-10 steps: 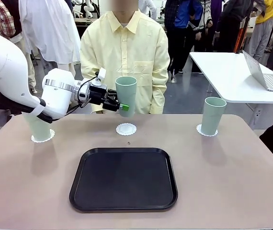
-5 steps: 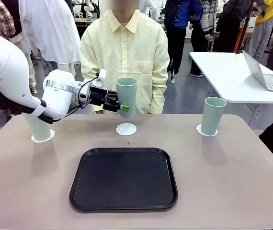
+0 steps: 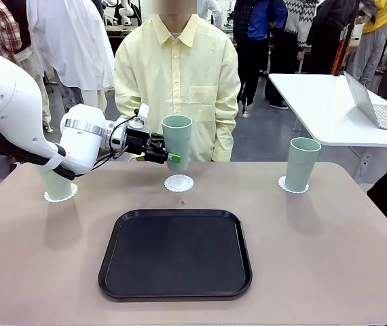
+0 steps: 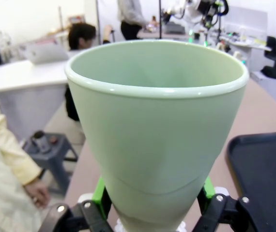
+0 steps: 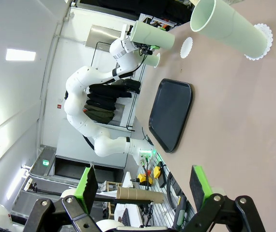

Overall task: Place coasters on the table and set cups on them.
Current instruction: Take one Reusable plastic cup from the Flat Tray and place it on a coaster set by the human.

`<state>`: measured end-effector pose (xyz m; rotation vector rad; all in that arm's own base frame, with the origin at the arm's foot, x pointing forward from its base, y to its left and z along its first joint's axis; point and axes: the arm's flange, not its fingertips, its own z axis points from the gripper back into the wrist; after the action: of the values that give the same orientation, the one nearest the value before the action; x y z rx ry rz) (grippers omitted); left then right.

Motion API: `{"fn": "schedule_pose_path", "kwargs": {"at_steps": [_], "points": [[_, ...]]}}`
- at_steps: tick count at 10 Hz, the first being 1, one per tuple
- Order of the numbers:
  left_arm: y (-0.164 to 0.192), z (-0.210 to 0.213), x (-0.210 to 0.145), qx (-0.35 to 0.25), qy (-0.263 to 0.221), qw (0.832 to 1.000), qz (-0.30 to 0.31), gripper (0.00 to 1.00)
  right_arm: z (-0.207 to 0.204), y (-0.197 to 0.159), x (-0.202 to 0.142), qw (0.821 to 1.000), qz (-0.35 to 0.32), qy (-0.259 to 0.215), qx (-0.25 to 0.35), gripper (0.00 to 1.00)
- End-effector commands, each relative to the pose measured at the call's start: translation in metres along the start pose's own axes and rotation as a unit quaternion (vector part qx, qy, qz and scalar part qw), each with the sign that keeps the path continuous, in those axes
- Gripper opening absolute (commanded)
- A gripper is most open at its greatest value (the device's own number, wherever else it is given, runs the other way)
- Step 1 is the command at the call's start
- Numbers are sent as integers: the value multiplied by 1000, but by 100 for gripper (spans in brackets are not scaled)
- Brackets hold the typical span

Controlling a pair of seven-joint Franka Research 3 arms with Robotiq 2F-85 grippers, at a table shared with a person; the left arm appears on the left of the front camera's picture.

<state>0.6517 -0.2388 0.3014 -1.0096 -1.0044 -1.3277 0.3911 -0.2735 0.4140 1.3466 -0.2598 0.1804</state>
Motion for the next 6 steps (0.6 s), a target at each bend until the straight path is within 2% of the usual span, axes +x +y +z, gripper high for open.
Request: {"fn": "schedule_pose_path", "kwargs": {"at_steps": [1, 6], "points": [[11, -4, -4, -3, 3, 1000, -14, 83, 0, 0, 0, 1000, -2, 0, -1, 100], [11, -10, -22, -25, 11, 1000, -4, 83, 0, 0, 0, 1000, -2, 0, -1, 100]]}}
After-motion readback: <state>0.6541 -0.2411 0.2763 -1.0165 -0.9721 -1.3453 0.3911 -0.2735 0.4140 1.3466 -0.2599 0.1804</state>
